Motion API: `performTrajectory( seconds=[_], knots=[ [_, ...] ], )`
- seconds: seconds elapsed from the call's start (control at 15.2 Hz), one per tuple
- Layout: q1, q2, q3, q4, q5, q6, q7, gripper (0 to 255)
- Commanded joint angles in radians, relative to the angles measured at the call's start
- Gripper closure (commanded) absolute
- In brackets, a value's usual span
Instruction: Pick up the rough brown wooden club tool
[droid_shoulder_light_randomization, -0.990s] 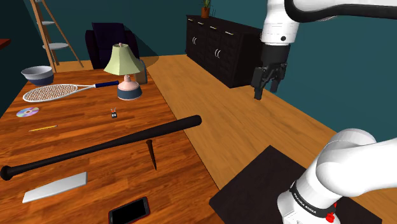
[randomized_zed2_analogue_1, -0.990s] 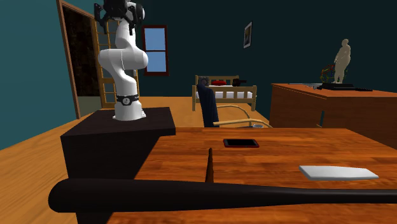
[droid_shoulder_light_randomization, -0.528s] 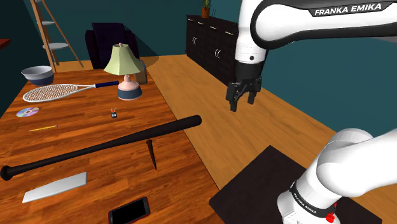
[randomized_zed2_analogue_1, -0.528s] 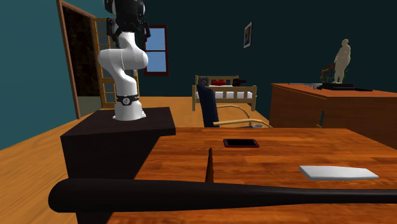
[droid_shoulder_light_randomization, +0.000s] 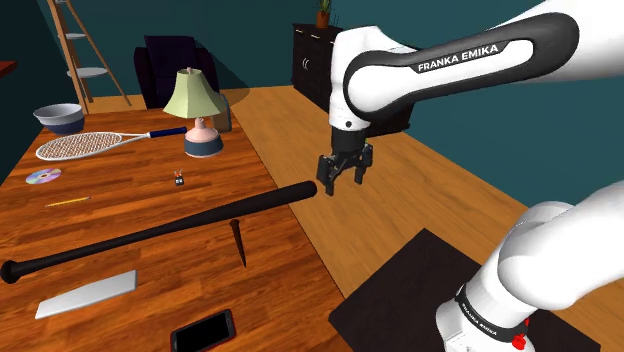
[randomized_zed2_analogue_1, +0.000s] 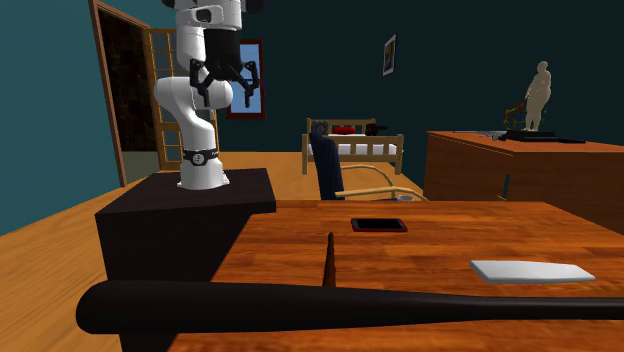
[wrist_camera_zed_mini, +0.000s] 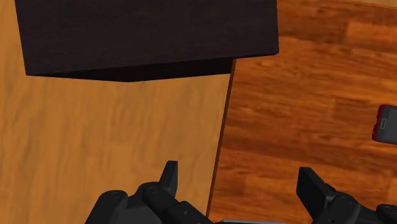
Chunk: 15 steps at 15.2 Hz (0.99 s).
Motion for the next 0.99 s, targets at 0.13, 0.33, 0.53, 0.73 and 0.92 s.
performTrajectory(
  seconds=[0.13, 0.33, 0.53, 0.73, 0.92],
  knots=[
    [-0.001, 0.152, 0.052, 0.048, -0.016, 0.114, 0.075, 0],
    [-0.001, 0.269, 0.082, 0.093, -0.046, 0.189, 0.134, 0],
    [0.005, 0.389, 0.103, 0.150, -0.090, 0.253, 0.198, 0],
    [0.018, 0.513, 0.112, 0.219, -0.146, 0.304, 0.266, 0],
    [0.042, 0.636, 0.108, 0.301, -0.205, 0.341, 0.331, 0]
  ],
)
